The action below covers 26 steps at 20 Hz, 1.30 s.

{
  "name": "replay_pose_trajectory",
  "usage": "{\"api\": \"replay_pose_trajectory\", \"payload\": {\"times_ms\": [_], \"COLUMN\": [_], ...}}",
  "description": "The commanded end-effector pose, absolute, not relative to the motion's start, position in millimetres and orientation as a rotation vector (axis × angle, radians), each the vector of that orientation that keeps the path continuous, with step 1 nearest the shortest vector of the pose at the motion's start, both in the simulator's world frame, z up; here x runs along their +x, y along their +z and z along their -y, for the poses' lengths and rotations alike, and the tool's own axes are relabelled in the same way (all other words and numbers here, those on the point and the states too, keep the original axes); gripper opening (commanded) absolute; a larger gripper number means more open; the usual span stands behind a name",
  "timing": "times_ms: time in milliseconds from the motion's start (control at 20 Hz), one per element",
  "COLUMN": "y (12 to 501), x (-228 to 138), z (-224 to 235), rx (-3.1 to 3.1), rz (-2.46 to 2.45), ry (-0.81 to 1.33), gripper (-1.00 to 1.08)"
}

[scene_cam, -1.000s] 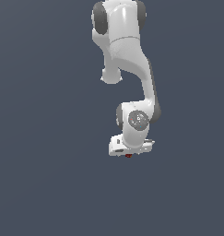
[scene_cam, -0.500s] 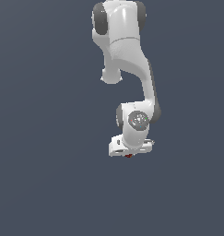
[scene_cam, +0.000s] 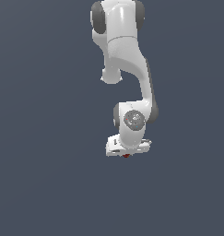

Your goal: Pick up the object and move it to a goal position.

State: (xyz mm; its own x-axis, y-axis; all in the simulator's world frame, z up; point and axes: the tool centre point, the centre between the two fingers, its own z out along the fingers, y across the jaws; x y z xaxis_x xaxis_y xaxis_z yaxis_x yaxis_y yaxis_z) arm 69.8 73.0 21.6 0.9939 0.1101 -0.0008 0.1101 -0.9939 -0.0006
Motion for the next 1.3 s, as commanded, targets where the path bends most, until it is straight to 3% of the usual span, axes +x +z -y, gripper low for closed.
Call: {"api": "replay_pose_trajectory", "payload": {"times_ms": [0, 800, 1250], "y": [27, 83, 99], "x": [72, 98, 109], "z": [-58, 111, 158], "rx": [-3.137, -3.137, -3.137], "rz": [0.17, 0.17, 0.17], "ry": [0.0, 0.0, 0.0], "gripper": [-1.0, -1.0, -1.0]}}
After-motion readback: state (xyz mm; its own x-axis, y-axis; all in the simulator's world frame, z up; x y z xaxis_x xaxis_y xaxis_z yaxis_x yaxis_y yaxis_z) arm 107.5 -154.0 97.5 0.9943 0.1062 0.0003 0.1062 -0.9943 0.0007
